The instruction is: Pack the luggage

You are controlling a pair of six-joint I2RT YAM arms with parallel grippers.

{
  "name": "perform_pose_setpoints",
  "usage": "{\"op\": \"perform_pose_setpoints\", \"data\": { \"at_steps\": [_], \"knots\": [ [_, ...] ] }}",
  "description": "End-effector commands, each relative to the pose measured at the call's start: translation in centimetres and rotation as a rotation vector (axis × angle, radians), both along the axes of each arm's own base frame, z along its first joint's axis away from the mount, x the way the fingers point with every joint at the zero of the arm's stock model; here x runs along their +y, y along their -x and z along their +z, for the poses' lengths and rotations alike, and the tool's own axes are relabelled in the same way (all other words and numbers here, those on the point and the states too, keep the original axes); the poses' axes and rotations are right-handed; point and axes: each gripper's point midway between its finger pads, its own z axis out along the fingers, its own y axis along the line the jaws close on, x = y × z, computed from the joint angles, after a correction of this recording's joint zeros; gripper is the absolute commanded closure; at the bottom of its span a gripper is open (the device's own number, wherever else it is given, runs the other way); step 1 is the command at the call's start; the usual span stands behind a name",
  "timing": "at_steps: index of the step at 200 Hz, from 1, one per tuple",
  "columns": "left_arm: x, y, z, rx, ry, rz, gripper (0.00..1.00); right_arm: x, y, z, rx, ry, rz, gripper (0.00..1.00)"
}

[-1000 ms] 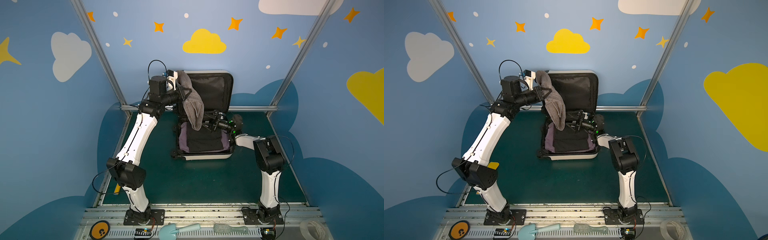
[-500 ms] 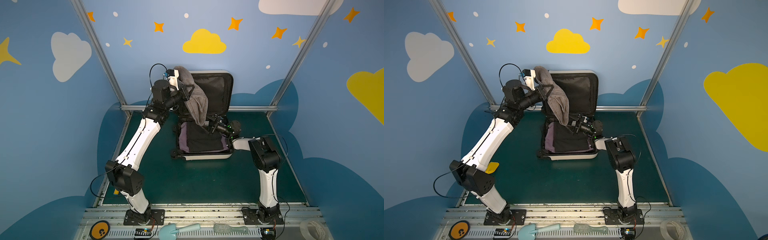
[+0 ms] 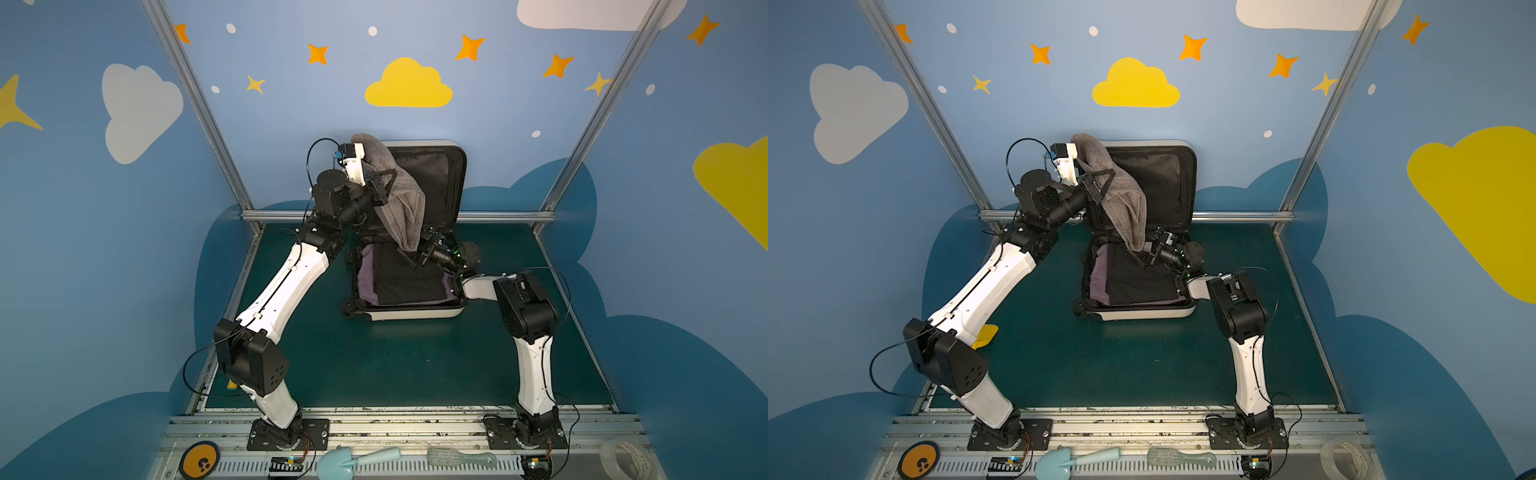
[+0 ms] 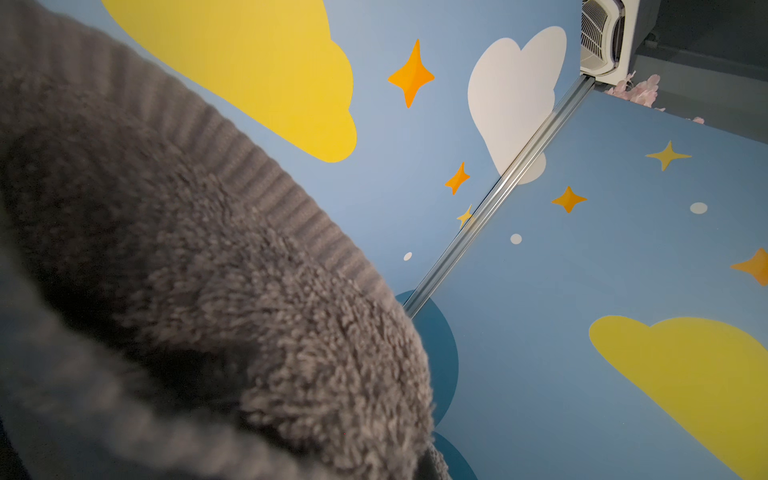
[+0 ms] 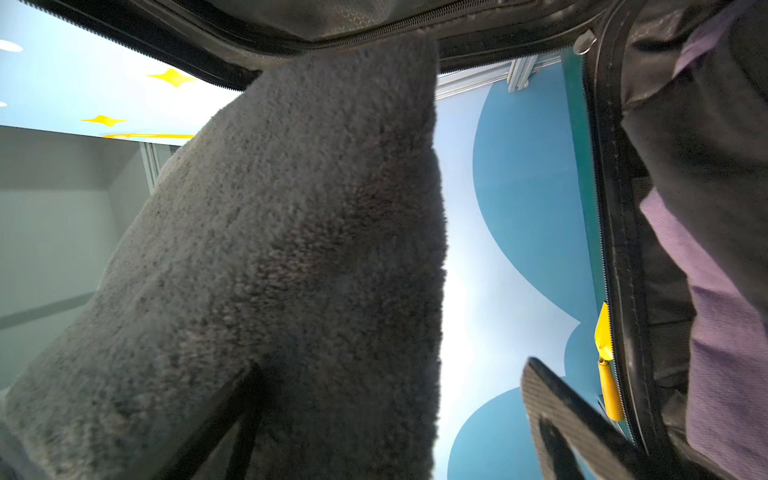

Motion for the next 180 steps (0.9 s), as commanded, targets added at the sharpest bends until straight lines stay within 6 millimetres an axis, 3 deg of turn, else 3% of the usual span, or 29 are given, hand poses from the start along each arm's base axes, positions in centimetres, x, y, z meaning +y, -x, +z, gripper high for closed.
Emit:
{"op": "perform_pose_setpoints", "data": {
  "at_steps": [1, 28, 43, 93, 108, 147, 180],
  "knots": [
    [0.7, 1.9, 4.7, -0.152, 0.050, 0.012, 0.97, -0.5, 0.2, 2.5, 0.043, -0.074, 0.020, 0.04],
    [0.5, 1.9, 3.9, -0.148, 0.048, 0.011, 0.97, -0.7, 0.5, 3.5, 0.031, -0.083, 0.023, 0.06],
    [0.4, 1.8, 3.5, -0.142, 0.048, 0.010, 0.97, -0.9, 0.6, 4.0, 0.028, -0.087, 0.024, 0.16],
    [-0.1, 1.6, 2.2, -0.126, 0.051, 0.003, 0.97, -2.4, 0.3, 4.1, 0.030, -0.081, 0.007, 0.84],
    [-0.2, 1.6, 2.2, -0.125, 0.050, -0.001, 0.97, -2.9, 0.1, 3.8, 0.037, -0.076, -0.002, 1.00],
    [-0.6, 1.6, 1.9, -0.099, 0.038, -0.025, 0.97, -4.8, -0.7, 3.2, 0.040, -0.060, -0.026, 1.00],
    [-1.7, 2.0, 0.3, -0.045, 0.026, -0.100, 0.97, -8.2, -1.9, 2.3, 0.027, -0.023, -0.070, 1.00]
  ]
}}
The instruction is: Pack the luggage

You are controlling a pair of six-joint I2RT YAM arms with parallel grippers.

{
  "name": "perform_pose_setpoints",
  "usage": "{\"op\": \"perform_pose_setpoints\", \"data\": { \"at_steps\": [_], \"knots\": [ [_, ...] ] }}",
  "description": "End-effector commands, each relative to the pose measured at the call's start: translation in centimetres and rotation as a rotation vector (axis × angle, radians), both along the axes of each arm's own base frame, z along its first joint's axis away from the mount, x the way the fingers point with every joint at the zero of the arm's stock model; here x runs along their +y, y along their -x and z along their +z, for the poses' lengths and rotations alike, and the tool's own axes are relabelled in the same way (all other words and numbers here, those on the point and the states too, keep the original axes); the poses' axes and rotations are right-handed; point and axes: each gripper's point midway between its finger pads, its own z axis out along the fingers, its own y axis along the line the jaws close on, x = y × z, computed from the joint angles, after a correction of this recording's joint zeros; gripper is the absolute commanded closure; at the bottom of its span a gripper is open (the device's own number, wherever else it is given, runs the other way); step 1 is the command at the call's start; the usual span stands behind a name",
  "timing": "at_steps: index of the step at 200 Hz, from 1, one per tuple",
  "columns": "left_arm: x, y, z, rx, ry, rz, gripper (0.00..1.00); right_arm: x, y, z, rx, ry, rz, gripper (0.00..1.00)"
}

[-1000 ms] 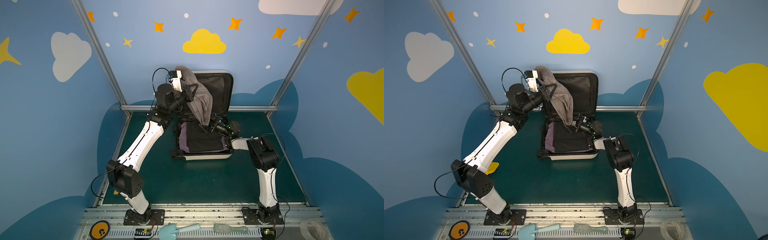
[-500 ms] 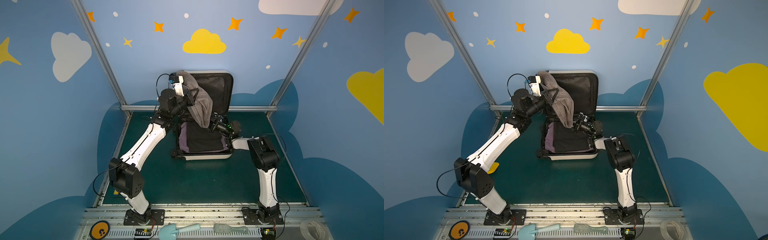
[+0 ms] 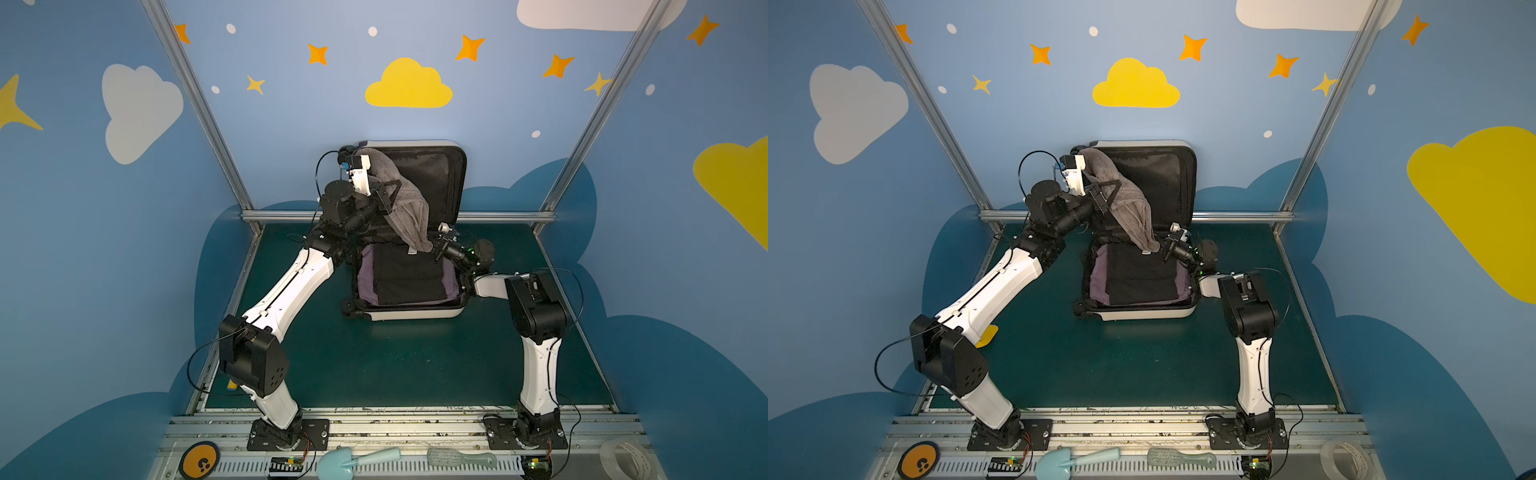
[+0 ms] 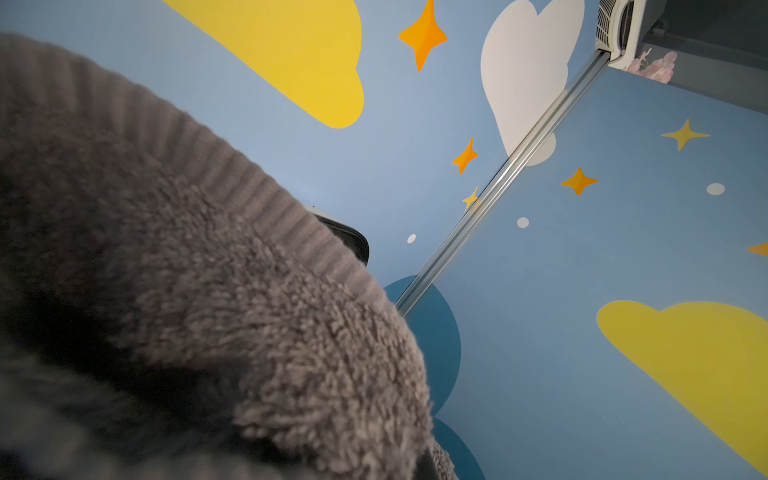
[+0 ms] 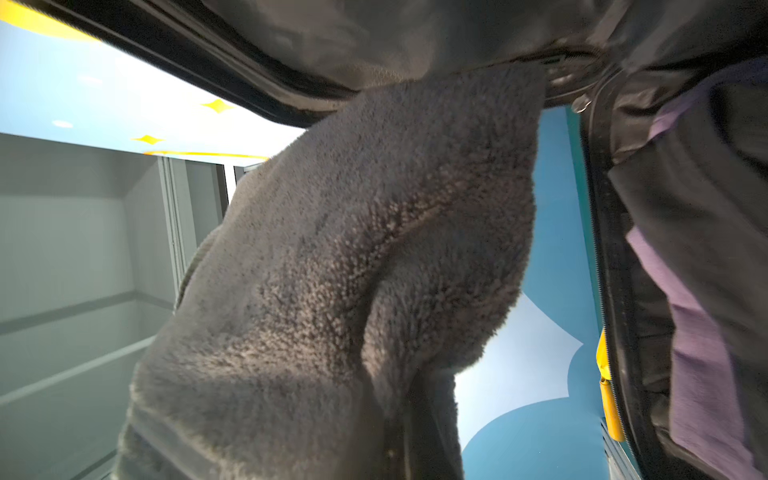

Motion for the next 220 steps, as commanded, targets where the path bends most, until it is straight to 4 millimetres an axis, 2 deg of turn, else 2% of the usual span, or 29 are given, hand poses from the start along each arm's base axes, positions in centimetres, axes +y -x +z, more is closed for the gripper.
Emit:
{"op": "perform_pose_setpoints", "data": {
  "at_steps": [1, 55, 113, 162, 197, 220],
  "knots": [
    [-0.3, 1.9, 3.3, -0.074, 0.034, -0.065, 0.97, -2.6, 0.2, 1.7, 0.032, -0.033, 0.011, 1.00],
    [-2.3, 1.8, -1.2, 0.023, 0.005, -0.179, 0.97, -6.8, -0.2, -0.1, 0.026, 0.095, -0.016, 1.00],
    [-3.0, 1.3, -8.2, 0.118, -0.017, -0.244, 0.97, -9.0, 1.4, -2.6, 0.005, 0.314, -0.007, 1.00],
    [-2.2, 1.9, -15.3, 0.219, -0.032, -0.266, 0.97, -8.7, 4.1, -5.7, 0.025, 0.474, 0.037, 1.00],
    [-0.1, 2.7, -19.8, 0.305, -0.023, -0.239, 0.97, -8.2, 6.3, -8.4, 0.059, 0.559, 0.063, 1.00],
    [1.2, 3.4, -22.0, 0.348, -0.027, -0.218, 0.97, -7.8, 7.5, -10.2, 0.089, 0.599, 0.071, 1.00]
  ]
}}
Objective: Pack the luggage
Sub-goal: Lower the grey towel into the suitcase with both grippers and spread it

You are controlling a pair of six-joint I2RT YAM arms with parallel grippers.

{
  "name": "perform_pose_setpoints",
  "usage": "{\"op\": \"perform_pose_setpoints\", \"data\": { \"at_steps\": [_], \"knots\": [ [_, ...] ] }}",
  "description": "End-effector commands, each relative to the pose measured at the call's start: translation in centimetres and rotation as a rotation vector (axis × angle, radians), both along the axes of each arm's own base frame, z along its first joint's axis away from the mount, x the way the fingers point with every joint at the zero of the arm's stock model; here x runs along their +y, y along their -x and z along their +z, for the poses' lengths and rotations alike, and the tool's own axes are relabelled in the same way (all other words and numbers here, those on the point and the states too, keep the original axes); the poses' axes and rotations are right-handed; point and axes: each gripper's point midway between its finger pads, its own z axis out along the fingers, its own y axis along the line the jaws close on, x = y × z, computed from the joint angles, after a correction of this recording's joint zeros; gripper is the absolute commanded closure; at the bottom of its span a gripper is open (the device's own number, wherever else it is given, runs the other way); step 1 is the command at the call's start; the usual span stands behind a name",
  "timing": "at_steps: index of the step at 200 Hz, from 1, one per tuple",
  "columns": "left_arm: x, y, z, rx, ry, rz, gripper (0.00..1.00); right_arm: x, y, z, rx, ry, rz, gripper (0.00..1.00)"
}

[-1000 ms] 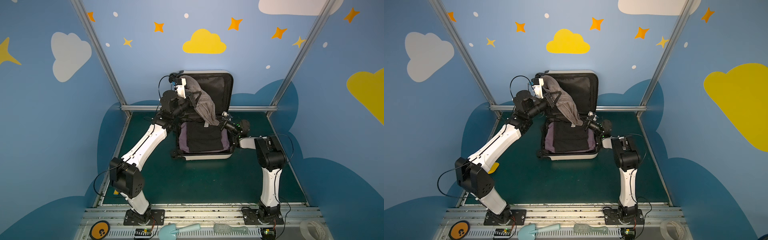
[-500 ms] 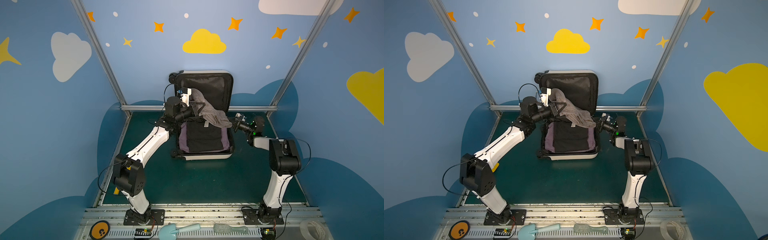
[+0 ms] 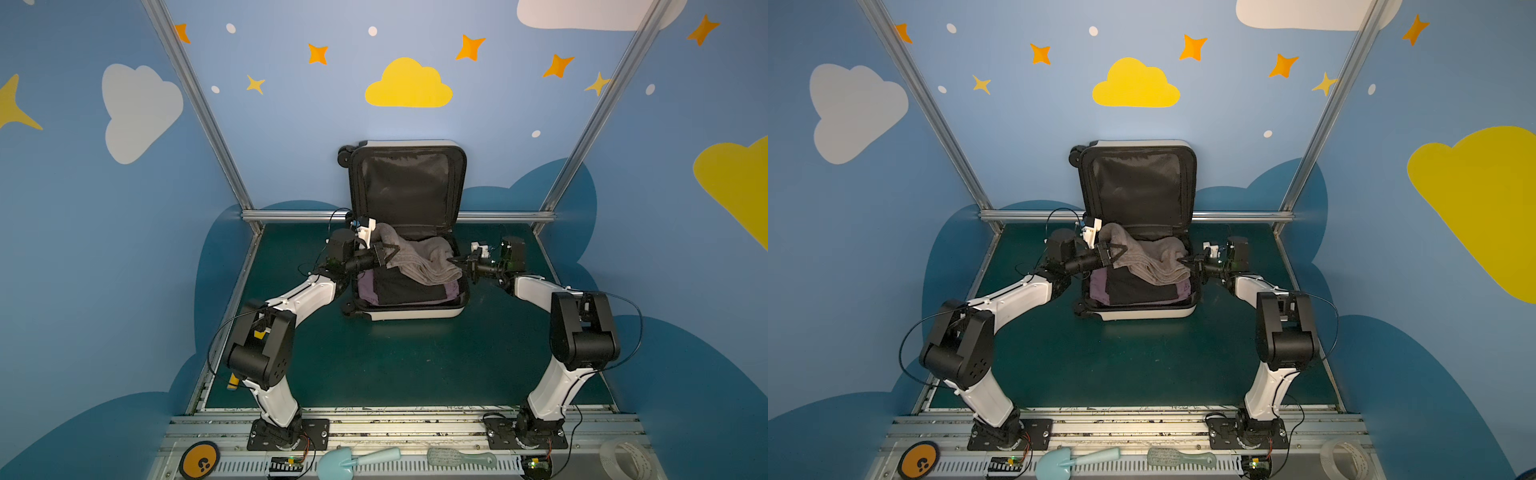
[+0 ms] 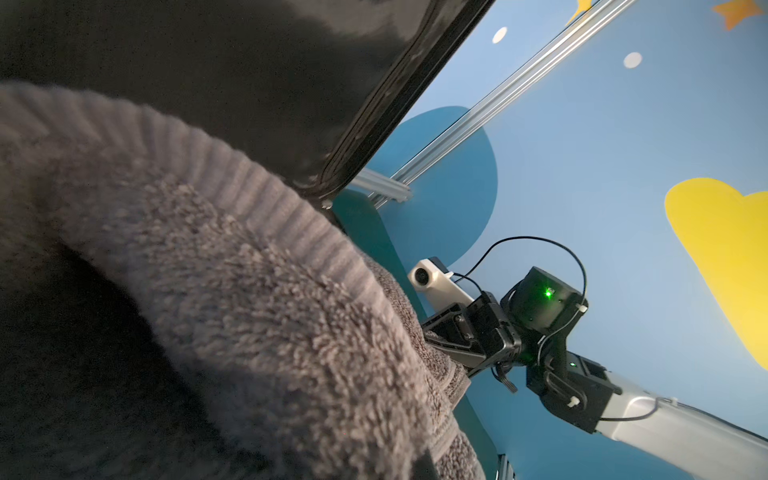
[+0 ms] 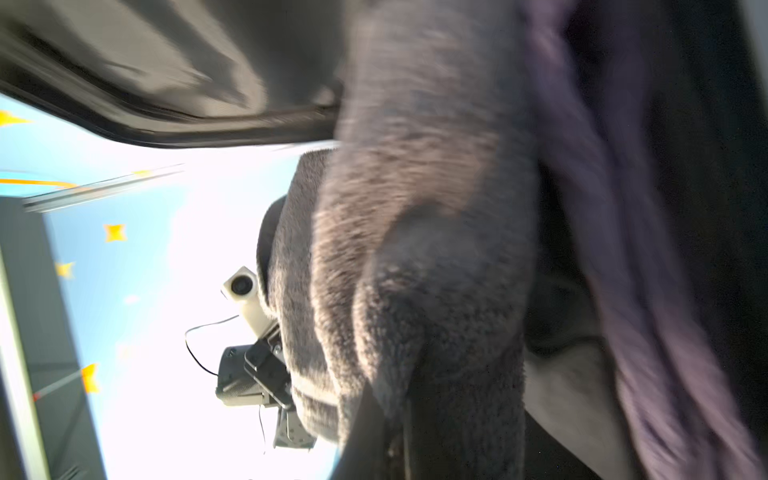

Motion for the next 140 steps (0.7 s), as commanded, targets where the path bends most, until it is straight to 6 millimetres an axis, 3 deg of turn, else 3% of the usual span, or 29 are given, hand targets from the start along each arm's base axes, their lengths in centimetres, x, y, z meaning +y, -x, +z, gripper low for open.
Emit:
{"op": "perform_pose_setpoints", "data": {
  "at_steps": [1, 26, 38, 52, 80, 91, 125, 140],
  "knots": [
    [1.1, 0.5, 0.5, -0.042, 0.022, 0.010, 0.97, 0.4, 2.2, -1.4, 0.005, 0.069, 0.033, 1.00],
    [2.1, 1.1, -1.3, 0.003, 0.014, 0.020, 0.95, 0.2, 3.3, -2.7, 0.024, 0.120, 0.014, 1.00],
    [2.4, 1.4, -1.9, 0.020, 0.011, 0.024, 0.84, -0.1, 3.7, -3.0, 0.027, 0.148, 0.004, 0.96],
    [2.6, 1.7, -2.4, 0.032, 0.007, 0.028, 0.71, -0.4, 4.2, -3.0, 0.026, 0.172, -0.005, 0.79],
    [3.7, 2.4, -2.7, 0.056, -0.007, 0.050, 0.36, -0.8, 5.0, -2.4, 0.013, 0.211, -0.010, 0.58],
    [4.5, 2.7, -2.5, 0.060, -0.020, 0.071, 0.28, -1.0, 5.3, -2.0, 0.003, 0.230, -0.013, 0.51],
    [8.4, 3.7, -1.2, 0.077, -0.101, 0.194, 0.04, -1.9, 5.9, -0.3, -0.037, 0.294, -0.026, 0.46],
    [10.2, 4.1, -0.5, 0.085, -0.148, 0.258, 0.00, -2.4, 5.9, 0.8, -0.060, 0.319, -0.039, 0.46]
  ]
}}
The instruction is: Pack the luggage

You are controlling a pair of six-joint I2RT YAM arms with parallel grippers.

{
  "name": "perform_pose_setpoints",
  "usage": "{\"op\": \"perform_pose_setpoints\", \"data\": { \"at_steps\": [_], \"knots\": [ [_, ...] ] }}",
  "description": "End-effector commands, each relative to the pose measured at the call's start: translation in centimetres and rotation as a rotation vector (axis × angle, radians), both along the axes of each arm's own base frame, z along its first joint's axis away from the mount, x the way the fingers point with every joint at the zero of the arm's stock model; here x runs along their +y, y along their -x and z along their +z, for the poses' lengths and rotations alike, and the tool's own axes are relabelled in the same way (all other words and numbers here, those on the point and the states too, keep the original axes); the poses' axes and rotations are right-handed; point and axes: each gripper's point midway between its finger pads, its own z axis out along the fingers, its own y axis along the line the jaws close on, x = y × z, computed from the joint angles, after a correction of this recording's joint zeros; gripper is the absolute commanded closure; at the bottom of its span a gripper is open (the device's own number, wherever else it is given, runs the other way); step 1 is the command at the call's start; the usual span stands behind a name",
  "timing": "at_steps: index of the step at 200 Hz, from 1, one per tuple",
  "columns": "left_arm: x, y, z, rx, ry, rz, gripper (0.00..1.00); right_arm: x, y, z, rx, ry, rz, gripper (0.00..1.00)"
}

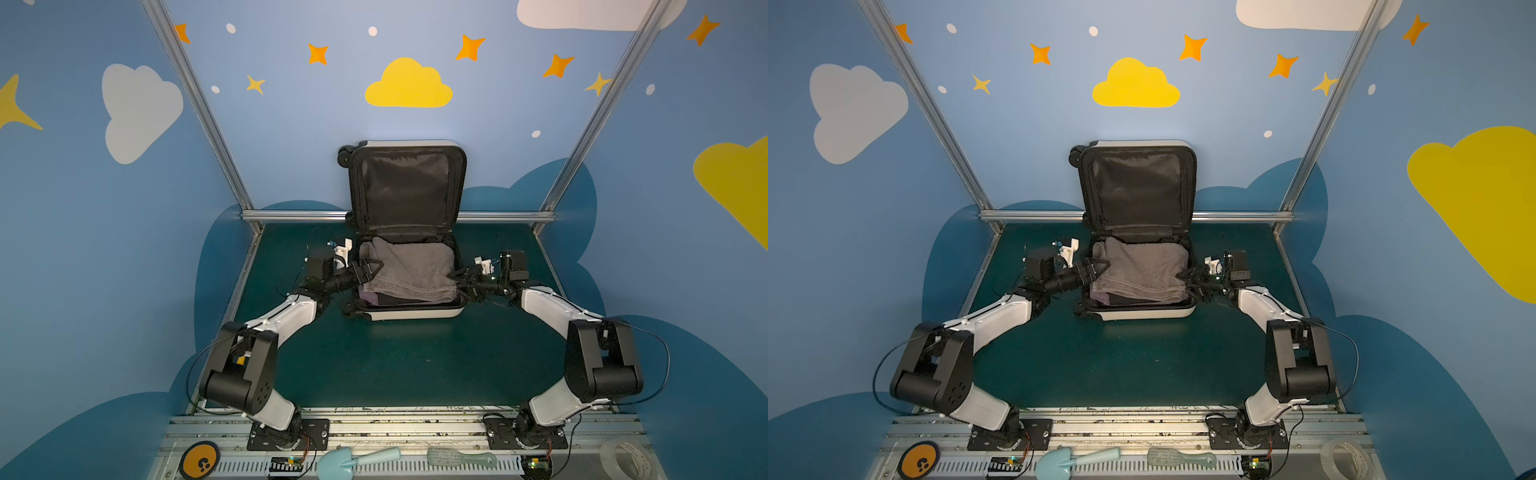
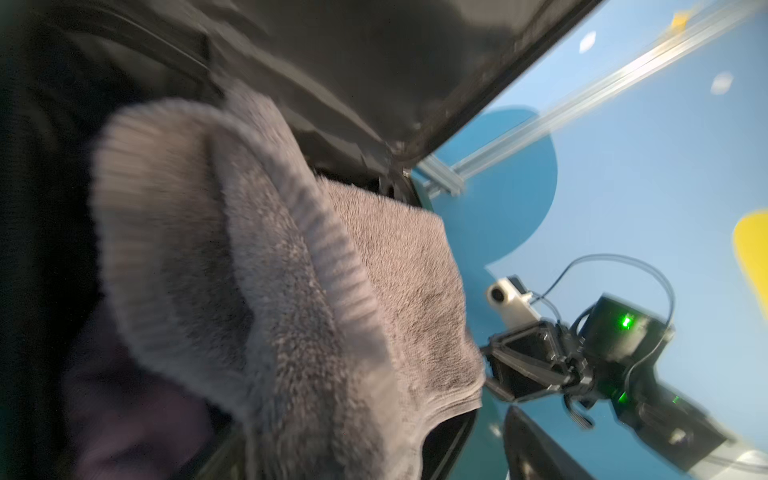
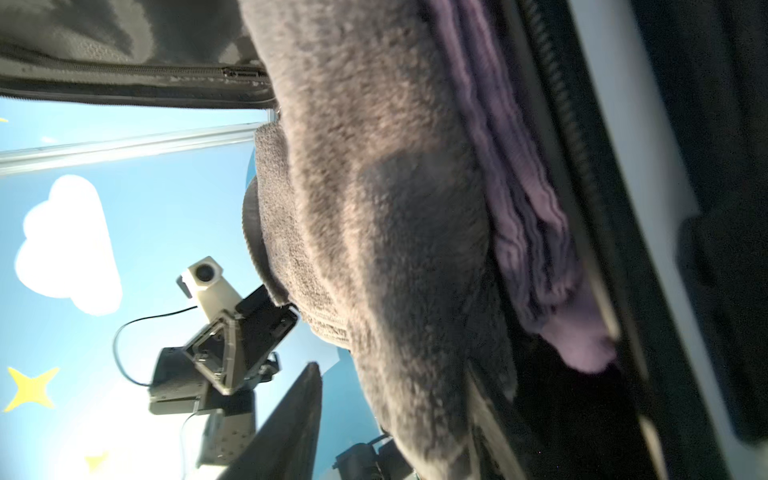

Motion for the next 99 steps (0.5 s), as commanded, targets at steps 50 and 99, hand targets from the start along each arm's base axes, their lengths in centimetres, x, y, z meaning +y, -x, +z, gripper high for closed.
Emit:
{"op": "perform_pose_setpoints", "data": {
  "at_steps": [50, 99],
  "knots": [
    [2.4, 0.6, 5.2, -0.038, -0.103, 0.034, 0.00, -0.5, -0.7, 6.0, -0.139, 0.129, 0.031, 0.46],
    [-5.1, -1.4, 5.5, -0.021, -0.040, -0.167, 0.00, 4.2, -1.5, 6.3, -0.158, 0.128, 0.171, 0.49]
  ]
}}
